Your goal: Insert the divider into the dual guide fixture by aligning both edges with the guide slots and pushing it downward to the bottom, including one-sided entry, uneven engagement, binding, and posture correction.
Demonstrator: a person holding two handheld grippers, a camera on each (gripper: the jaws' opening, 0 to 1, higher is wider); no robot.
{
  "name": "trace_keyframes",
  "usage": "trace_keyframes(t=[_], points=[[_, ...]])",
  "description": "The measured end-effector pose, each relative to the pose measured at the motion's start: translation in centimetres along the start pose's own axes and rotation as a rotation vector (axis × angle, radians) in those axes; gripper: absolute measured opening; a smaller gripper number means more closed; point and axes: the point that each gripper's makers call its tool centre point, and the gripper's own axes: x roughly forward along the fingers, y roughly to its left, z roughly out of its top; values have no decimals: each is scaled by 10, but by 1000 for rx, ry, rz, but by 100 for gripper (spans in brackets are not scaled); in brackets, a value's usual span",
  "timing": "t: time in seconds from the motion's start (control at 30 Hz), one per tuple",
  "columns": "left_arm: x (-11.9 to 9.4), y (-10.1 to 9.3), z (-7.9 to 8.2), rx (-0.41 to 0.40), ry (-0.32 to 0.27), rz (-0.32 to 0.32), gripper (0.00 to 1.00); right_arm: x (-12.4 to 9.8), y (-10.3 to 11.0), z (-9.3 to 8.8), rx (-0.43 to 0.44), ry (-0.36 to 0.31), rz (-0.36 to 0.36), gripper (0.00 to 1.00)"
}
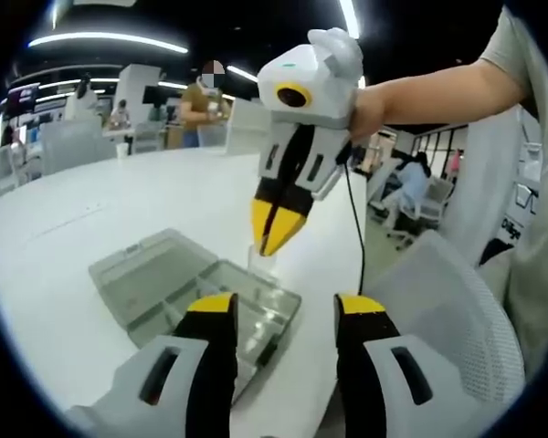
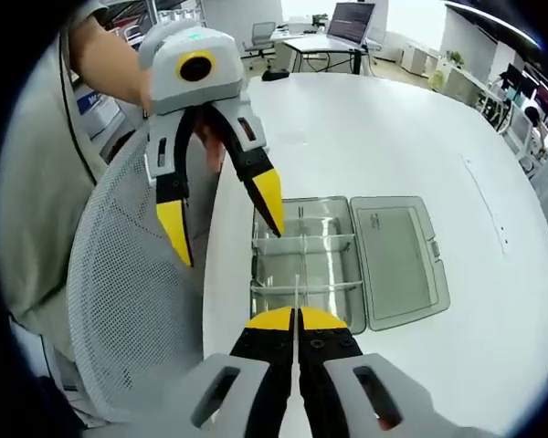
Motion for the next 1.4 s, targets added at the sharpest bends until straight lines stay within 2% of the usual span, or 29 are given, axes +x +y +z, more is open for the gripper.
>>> trace_keyframes(t=[0.7, 1.4], points=[[-5, 5, 0, -18, -14, 14, 43, 12, -9, -1, -68, 13, -16, 0], [-4, 7, 4, -23, -21, 10, 42, 12, -10, -3, -74, 20, -29, 0]])
